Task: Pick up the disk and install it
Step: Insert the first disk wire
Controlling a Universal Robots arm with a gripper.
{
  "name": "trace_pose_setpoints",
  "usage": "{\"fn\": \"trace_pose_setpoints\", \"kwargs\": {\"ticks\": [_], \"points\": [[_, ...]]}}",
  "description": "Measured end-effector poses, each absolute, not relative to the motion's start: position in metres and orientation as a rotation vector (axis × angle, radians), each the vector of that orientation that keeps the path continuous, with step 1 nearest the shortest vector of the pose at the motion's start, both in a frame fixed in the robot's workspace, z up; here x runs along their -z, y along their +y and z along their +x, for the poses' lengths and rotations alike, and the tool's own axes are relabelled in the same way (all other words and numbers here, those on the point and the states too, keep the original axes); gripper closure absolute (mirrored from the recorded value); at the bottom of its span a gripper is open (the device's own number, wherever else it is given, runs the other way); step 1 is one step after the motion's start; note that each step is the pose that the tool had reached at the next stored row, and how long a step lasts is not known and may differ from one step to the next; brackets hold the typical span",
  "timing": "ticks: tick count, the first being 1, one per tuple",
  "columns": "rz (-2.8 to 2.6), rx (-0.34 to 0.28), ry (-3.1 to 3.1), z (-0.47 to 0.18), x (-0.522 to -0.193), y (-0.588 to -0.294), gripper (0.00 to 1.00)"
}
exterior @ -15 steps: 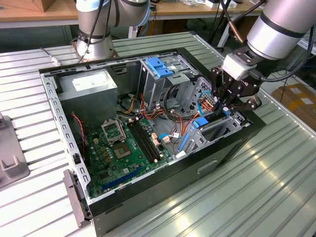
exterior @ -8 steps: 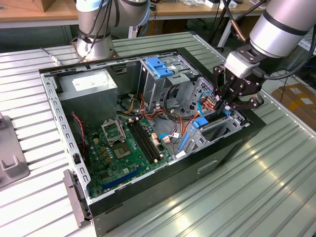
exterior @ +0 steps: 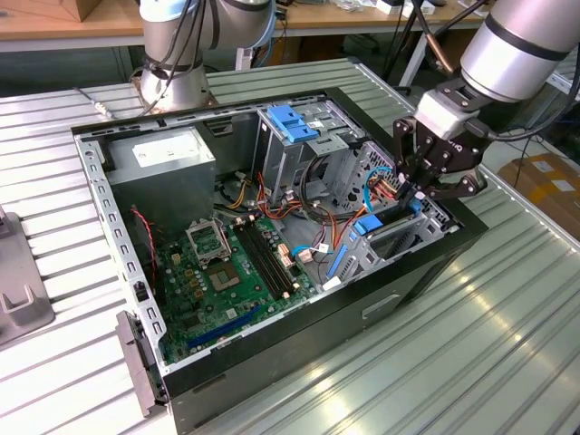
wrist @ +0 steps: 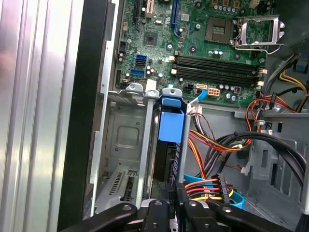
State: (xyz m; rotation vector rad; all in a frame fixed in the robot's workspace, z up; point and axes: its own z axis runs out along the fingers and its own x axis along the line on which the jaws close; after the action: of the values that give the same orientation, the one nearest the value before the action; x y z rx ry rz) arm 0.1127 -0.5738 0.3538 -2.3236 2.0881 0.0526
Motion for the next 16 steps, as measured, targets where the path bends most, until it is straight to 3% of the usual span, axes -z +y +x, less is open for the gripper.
{"fn": "trace_pose_setpoints", "kwargs": {"ticks": [16], "points": [[-2.316, -0.067, 2.081, 0.1128, -0.3535, -0.5754, 0.82]]}}
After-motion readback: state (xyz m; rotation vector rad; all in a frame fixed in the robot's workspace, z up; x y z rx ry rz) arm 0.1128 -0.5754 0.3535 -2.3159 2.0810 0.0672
